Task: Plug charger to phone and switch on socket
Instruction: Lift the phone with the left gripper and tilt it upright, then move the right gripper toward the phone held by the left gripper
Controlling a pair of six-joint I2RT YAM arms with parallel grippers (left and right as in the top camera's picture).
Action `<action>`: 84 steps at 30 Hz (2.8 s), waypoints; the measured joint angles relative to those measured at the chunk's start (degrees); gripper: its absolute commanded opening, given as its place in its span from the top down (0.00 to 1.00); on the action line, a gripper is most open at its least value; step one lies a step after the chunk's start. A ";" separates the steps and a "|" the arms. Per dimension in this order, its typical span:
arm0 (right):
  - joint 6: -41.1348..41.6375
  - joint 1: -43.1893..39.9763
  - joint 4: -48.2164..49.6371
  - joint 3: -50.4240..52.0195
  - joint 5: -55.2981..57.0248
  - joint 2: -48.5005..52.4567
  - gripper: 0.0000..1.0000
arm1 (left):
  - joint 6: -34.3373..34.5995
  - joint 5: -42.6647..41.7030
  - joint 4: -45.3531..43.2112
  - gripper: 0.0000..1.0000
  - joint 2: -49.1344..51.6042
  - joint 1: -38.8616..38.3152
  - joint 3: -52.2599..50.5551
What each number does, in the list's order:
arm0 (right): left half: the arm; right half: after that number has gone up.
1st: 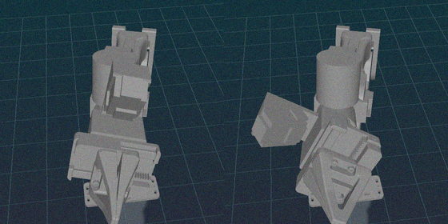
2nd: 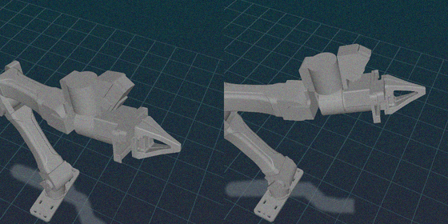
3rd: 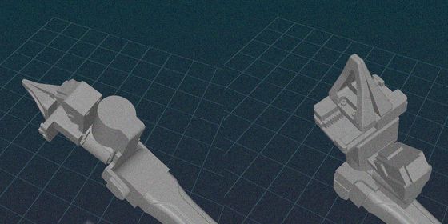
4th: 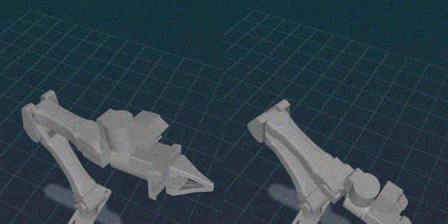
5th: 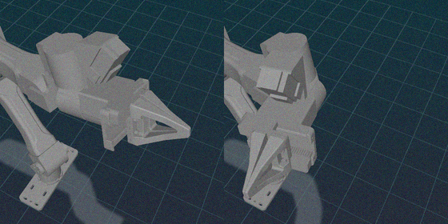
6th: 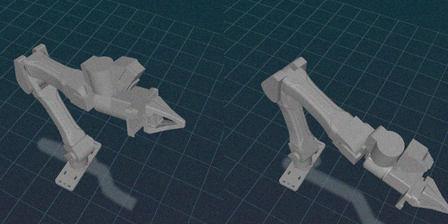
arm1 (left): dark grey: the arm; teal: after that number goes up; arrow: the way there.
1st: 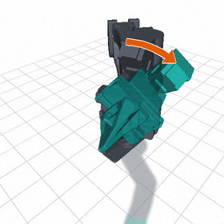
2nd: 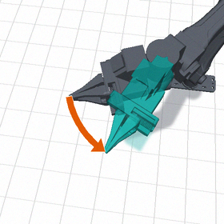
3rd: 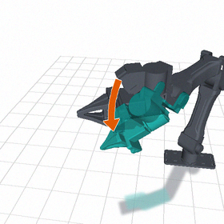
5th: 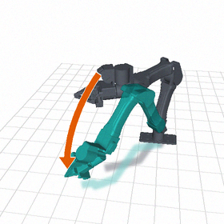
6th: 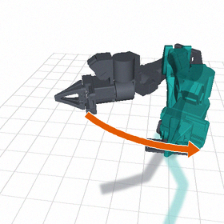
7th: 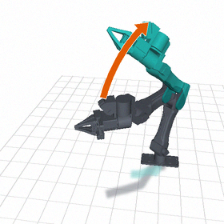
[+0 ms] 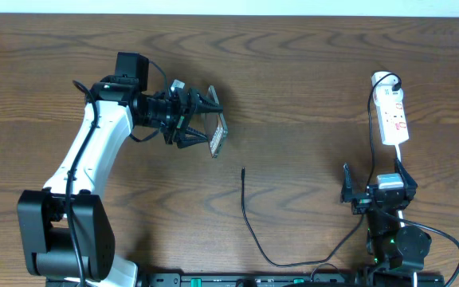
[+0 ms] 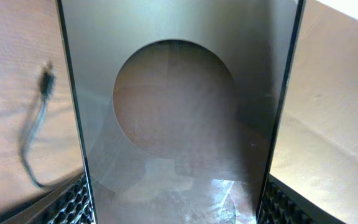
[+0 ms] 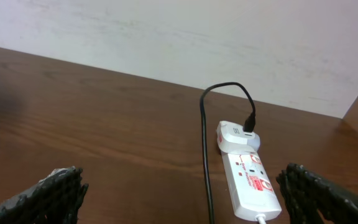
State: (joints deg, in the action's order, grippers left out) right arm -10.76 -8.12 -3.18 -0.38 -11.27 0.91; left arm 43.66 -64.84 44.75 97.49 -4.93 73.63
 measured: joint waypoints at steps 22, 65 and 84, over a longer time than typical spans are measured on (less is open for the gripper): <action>0.00 0.00 0.00 0.00 0.00 0.09 0.01 | 20.06 -8.68 -0.17 0.93 0.00 0.00 0.00; 0.02 0.00 0.33 0.00 -0.85 0.11 0.01 | 20.61 2.47 -0.17 0.93 0.00 0.00 0.00; 2.56 0.04 -4.74 -27.12 -21.09 32.76 0.01 | 20.33 3.37 -0.24 0.93 -0.13 0.00 -0.11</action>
State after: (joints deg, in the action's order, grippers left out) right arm -8.21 -8.08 -7.92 -27.51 -32.36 33.67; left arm 63.99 -61.47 44.51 97.36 -4.93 73.52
